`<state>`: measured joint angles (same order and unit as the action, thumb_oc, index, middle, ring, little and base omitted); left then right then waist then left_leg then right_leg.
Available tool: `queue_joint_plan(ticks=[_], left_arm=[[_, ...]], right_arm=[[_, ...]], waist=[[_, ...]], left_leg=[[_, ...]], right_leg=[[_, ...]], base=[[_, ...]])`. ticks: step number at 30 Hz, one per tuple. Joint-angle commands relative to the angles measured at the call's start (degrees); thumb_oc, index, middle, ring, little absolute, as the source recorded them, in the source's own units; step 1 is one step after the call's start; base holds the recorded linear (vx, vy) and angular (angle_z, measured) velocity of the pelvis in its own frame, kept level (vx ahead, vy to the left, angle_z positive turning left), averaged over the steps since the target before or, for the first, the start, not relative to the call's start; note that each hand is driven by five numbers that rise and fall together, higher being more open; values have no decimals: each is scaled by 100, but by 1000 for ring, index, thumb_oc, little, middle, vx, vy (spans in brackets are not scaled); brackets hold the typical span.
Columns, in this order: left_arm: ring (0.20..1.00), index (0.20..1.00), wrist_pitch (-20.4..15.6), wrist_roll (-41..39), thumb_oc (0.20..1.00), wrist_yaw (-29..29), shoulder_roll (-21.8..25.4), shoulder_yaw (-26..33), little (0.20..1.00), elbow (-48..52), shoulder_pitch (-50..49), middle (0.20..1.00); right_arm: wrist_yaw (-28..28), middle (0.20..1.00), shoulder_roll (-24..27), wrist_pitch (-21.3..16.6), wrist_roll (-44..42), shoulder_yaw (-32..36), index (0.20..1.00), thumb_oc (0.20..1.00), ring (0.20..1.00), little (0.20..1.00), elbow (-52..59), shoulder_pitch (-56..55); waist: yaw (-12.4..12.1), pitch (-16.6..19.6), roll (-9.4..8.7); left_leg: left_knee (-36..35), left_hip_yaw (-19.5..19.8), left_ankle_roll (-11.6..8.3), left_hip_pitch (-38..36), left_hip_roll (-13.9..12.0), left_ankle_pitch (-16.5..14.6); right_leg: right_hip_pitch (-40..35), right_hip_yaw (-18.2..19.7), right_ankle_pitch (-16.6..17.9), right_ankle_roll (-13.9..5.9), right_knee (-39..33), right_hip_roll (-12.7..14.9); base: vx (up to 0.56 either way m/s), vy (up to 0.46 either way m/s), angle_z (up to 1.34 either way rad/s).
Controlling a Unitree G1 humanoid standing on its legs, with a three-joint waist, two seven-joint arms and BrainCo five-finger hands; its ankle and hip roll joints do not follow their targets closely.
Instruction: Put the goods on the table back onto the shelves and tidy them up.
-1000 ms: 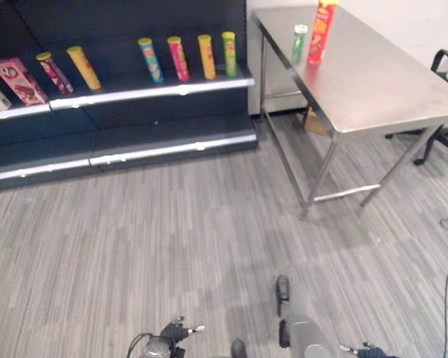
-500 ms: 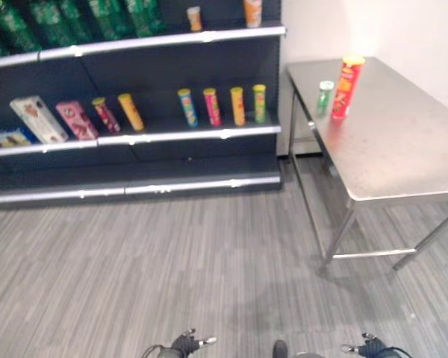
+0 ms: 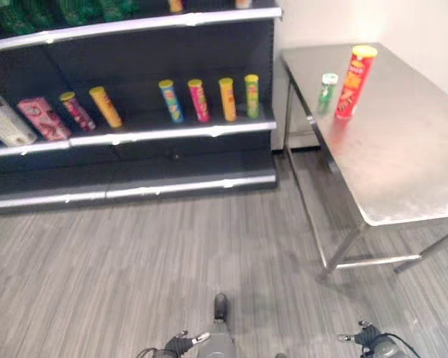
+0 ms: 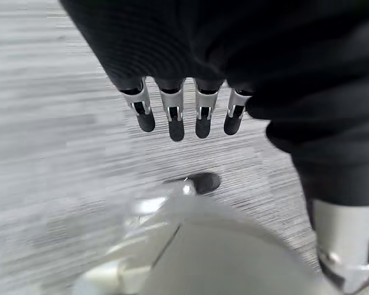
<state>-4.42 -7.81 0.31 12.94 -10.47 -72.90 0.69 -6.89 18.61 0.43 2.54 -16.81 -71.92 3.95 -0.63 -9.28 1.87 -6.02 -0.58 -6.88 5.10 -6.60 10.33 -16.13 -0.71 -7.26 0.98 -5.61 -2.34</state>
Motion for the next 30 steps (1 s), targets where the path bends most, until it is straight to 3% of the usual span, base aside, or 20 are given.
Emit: queue_joint_plan(ticks=[1,3,5,9,10,13,14,15,17,18,22,29,30], left_arm=[[1000,1000,-106,-2,1000,100,172,-54,1000,159,211,1000],[1000,1000,-101,2,1000,84,219,-51,1000,220,216,1000],[1000,1000,-102,26,1000,74,279,-84,1000,293,271,1000],[1000,1000,-69,122,1000,78,392,-149,1000,301,294,1000],[1000,1000,-67,152,1000,76,411,-151,1000,271,307,1000],[1000,1000,-83,187,1000,80,418,-198,1000,247,384,1000],[1000,1000,-83,187,1000,80,417,-197,1000,246,384,1000],[1000,1000,-98,193,1000,86,410,-247,1000,273,451,1000],[1000,1000,-138,204,1000,70,375,-277,1000,342,552,1000],[1000,1000,-140,198,1000,52,361,-260,1000,377,571,1000],[1000,1000,-140,326,1000,9,274,-321,1000,320,540,1000],[1000,1000,-92,353,1000,-36,201,-335,1000,236,511,1000],[1000,1000,-81,320,1000,-69,130,-373,1000,264,483,1000]], right_arm=[[69,1000,-31,-78,214,-60,1000,1000,1000,1000,210,72],[103,1000,-60,-53,222,-28,1000,1000,1000,1000,190,39],[112,1000,-48,-45,165,63,1000,1000,1000,1000,167,19],[103,1000,-65,-41,19,219,1000,1000,1000,1000,193,-45],[91,1000,-73,-41,6,220,1000,1000,1000,1000,192,-59],[77,1000,-55,-26,-24,208,1000,1000,1000,1000,111,-69],[78,1000,-54,-26,-24,207,1000,1000,1000,1000,111,-68],[87,1000,-38,-8,-100,216,1000,1000,1000,1000,43,-60],[112,1000,-34,46,-55,181,1000,1000,1000,1000,-110,-101],[129,1000,-32,56,-12,163,1000,1000,1000,1000,-117,-105],[181,1000,-20,16,-31,165,1000,1000,1000,1000,-82,-186],[186,1000,16,-10,-57,186,1000,1000,1000,1000,-71,-212],[171,1000,82,-59,-98,176,1000,1000,1000,1000,48,-241]], waist=[[-202,230,-298],[-210,291,-334],[-167,259,-330],[0,149,-249],[40,137,-224],[194,49,-99],[203,34,-102],[326,-78,-98],[553,-211,-225],[564,-204,-265],[577,-104,-371],[599,60,-343],[642,184,-331]], left_leg=[[291,-152,77,248,137,-105],[389,-269,229,171,294,-283],[420,-370,412,47,480,-459],[275,-504,690,-416,726,-716],[218,-500,722,-523,744,-786],[141,-384,730,-737,728,-944],[143,-377,726,-756,730,-954],[111,-278,724,-904,792,-1035],[102,-102,713,-1325,997,-1322],[102,-70,697,-1377,1032,-1355],[102,-92,687,-1537,1117,-1556],[104,-49,682,-1688,1048,-1697],[1022,-171,367,-1627,847,-2024]], right_leg=[[254,12,-95,-744,526,776],[435,-22,-73,-877,1057,940],[770,-109,264,-1035,1843,1132],[1528,-270,1186,-988,3388,1400],[1694,-330,1188,-937,3508,1440],[2228,-410,625,-744,3042,1133],[2209,-418,605,-740,3054,1137],[2422,-398,561,-748,2321,856],[2810,-365,1125,-907,792,546],[2850,-520,1208,-947,575,555],[2625,-1092,1391,-903,349,658],[2524,-1229,1378,-847,450,648],[2132,-1377,998,-613,559,582]], base=[[443,233,-92],[291,185,-38],[218,207,9],[175,195,-1],[212,153,3],[180,64,4],[184,2,-7],[310,-19,-16],[469,-30,1],[317,-37,34],[200,-55,41],[156,-69,38],[593,-328,-3]])
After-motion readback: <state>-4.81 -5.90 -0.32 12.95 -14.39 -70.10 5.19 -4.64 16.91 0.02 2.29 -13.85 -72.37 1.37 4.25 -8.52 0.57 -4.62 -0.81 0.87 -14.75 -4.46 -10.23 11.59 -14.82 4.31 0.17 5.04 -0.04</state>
